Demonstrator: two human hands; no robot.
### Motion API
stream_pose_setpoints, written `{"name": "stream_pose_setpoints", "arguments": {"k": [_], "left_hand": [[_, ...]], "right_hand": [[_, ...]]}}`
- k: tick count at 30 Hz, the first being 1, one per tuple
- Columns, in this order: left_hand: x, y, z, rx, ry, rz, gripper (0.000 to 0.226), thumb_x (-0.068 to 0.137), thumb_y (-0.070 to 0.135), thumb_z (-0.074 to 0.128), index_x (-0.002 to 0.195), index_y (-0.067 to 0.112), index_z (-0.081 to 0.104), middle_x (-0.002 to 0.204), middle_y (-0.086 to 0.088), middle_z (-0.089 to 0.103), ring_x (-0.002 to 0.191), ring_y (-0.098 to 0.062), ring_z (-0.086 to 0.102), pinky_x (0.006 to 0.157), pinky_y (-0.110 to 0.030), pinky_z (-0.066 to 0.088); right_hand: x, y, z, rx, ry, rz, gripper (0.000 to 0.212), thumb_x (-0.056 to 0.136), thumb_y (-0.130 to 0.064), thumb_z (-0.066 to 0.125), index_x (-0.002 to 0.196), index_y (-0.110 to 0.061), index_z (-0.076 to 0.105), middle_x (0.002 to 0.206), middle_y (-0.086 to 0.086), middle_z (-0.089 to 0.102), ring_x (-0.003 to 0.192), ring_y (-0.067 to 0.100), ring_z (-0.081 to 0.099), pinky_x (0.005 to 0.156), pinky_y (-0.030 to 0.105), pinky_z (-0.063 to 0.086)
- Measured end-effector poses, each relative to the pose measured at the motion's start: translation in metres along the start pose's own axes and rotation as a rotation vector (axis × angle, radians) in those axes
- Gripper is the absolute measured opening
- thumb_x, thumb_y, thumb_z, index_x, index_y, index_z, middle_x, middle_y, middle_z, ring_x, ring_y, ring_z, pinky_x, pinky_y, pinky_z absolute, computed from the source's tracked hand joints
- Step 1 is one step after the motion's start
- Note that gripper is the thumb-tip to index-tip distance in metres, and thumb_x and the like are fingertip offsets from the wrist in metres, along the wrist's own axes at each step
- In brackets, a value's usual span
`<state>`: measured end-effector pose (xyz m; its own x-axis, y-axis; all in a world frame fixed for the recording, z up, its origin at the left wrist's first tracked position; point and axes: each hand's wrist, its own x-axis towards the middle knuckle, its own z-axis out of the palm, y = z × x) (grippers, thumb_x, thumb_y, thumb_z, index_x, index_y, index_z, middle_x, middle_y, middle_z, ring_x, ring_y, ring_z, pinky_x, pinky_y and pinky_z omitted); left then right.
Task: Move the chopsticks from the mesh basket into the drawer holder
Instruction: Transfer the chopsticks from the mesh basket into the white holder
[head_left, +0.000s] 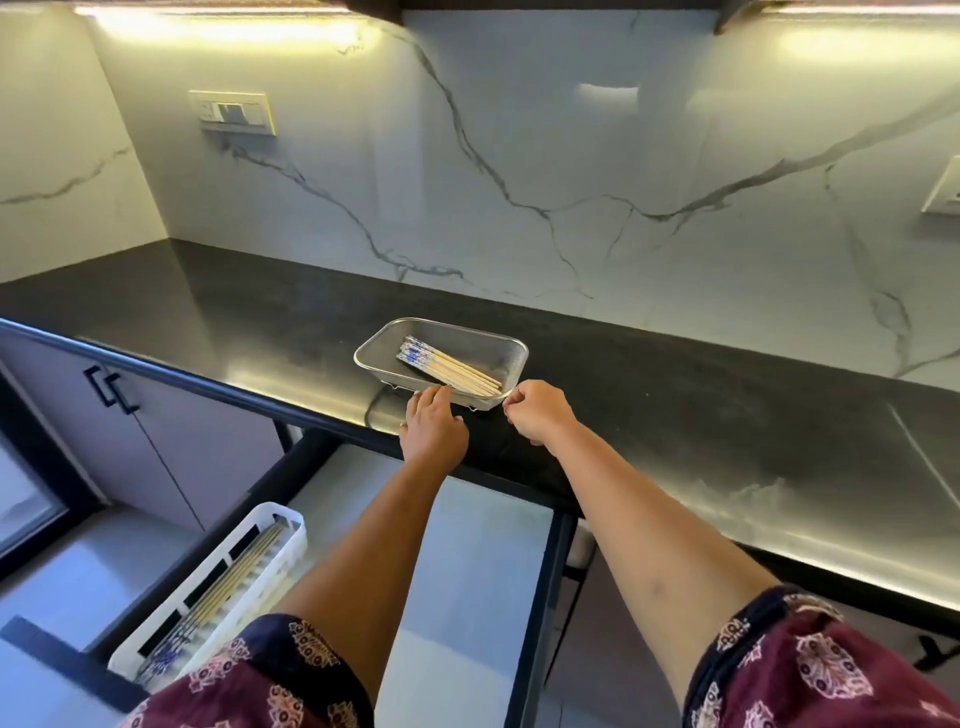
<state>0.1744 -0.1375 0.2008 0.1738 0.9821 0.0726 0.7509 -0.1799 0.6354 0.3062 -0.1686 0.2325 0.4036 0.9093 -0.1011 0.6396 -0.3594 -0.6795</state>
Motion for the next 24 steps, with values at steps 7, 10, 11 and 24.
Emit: {"name": "stream_pose_setpoints", "arguments": {"k": [7, 10, 11, 24], "left_hand": [[0.05, -0.02, 0.006, -0.042, 0.11, -0.073, 0.052, 0.099, 0.021, 0.042, 0.148, 0.018, 0.027, 0.158, -0.002, 0.022, 0.147, -0.022, 0.009, 0.119, -0.044, 0.017], [0.069, -0.027, 0.007, 0.003, 0.109, -0.084, 0.048, 0.1, 0.027, 0.038, 0.147, 0.02, 0.03, 0.157, 0.0, 0.023, 0.147, -0.021, 0.008, 0.118, -0.047, 0.018], [0.075, -0.029, 0.007, 0.017, 0.104, -0.091, 0.047, 0.101, 0.029, 0.036, 0.147, 0.02, 0.032, 0.157, 0.0, 0.024, 0.148, -0.02, 0.008, 0.118, -0.048, 0.017], [0.139, -0.04, 0.022, 0.091, 0.187, -0.228, 0.031, 0.093, 0.023, 0.048, 0.121, 0.025, 0.061, 0.153, 0.001, 0.029, 0.147, -0.018, 0.006, 0.115, -0.058, 0.005]], "right_hand": [[0.078, -0.017, 0.025, -0.093, -0.103, -0.099, 0.016, 0.09, -0.012, 0.053, 0.099, -0.017, 0.065, 0.1, 0.004, 0.062, 0.09, 0.02, 0.06, 0.082, 0.035, 0.054], [0.106, -0.025, 0.037, -0.155, -0.135, -0.134, 0.021, 0.09, -0.01, 0.052, 0.103, -0.015, 0.068, 0.108, 0.006, 0.064, 0.102, 0.024, 0.06, 0.086, 0.034, 0.053], [0.113, -0.028, 0.04, -0.185, -0.143, -0.15, 0.022, 0.089, -0.009, 0.053, 0.103, -0.015, 0.069, 0.11, 0.006, 0.065, 0.103, 0.025, 0.06, 0.085, 0.033, 0.052], [0.205, -0.015, 0.094, -0.574, -0.198, -0.432, 0.023, 0.089, -0.015, 0.059, 0.111, -0.01, 0.061, 0.115, 0.012, 0.063, 0.106, 0.031, 0.061, 0.082, 0.035, 0.048]]}}
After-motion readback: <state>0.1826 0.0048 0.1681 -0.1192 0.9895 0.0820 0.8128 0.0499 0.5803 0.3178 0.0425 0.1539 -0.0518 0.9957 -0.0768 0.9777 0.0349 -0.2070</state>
